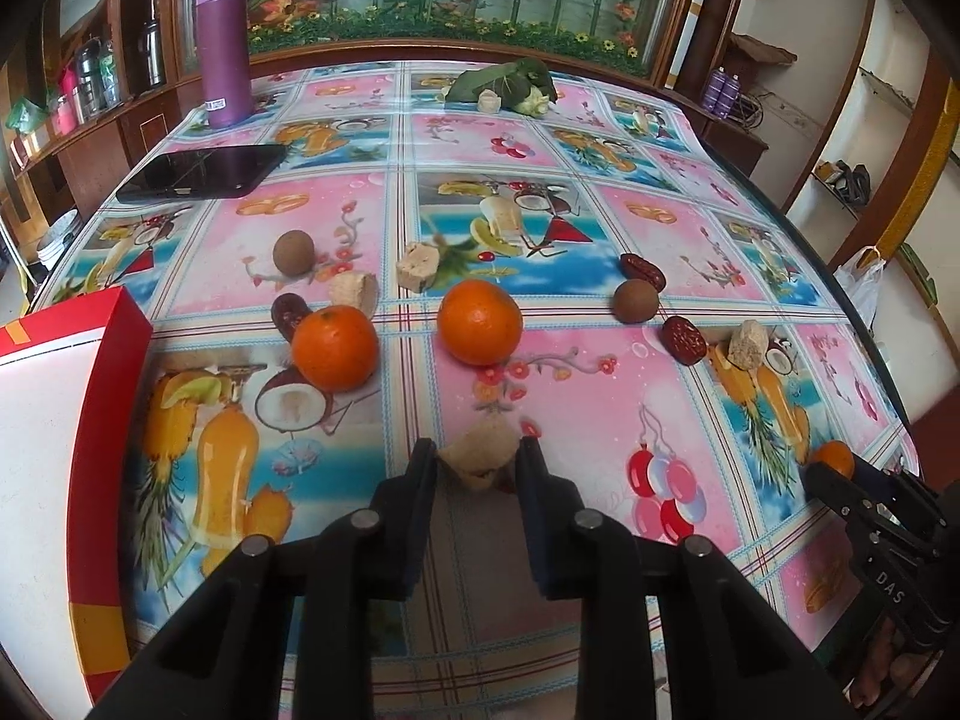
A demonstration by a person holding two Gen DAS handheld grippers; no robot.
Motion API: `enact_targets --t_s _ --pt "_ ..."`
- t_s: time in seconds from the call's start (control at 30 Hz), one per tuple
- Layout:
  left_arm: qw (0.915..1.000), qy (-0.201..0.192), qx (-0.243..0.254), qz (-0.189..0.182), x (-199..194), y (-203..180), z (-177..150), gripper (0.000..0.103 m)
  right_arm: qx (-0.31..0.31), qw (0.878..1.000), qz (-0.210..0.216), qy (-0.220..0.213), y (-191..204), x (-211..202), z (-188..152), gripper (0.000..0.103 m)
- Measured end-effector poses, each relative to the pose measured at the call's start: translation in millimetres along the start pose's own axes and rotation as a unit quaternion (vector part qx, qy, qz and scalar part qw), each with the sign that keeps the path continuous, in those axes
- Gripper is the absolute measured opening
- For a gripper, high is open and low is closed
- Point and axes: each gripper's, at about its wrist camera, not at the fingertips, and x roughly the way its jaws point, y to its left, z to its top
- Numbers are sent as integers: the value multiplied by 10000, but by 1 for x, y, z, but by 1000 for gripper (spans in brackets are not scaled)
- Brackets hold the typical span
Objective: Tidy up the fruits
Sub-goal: 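Grasp the beige chunk with the left gripper while the right gripper grasps an orange, then carry both items over the red-rimmed tray and open both grippers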
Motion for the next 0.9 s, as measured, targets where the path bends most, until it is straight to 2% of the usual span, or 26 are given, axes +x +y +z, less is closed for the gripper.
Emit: enact_targets --t_s 0.07,0.13,0.27,0.33,0.43,0.63,0.73,0.9 --pt "10000 -64 -45 -7 -7 3 -2 29 3 10000 -32 9 2 0 0 29" --pt "9998 -193 -77 -6 -21 5 -5 29 79 9999 122 40 4 -2 1 29" --pt "9984 -539 -130 82 -64 15 -15 29 101 9979 636 26 23 -12 7 29" --pt "9969 -717 -198 244 -87 25 -23 29 45 9952 980 -55 39 -19 11 29" --pt "9930 -978 -382 536 -118 51 -37 29 -205 9886 1481 -159 79 -29 20 29" --pt "9816 -1087 -874 1302 -149 120 -66 29 -866 9640 2504 -224 186 -43 31 28" --pt "9749 -1051 -1082 1638 -153 150 -78 29 -1293 9520 2768 -213 240 -48 29 28" --pt "9682 -904 -1331 1917 -151 190 -93 29 -1776 9370 3008 -45 311 -42 19 28"
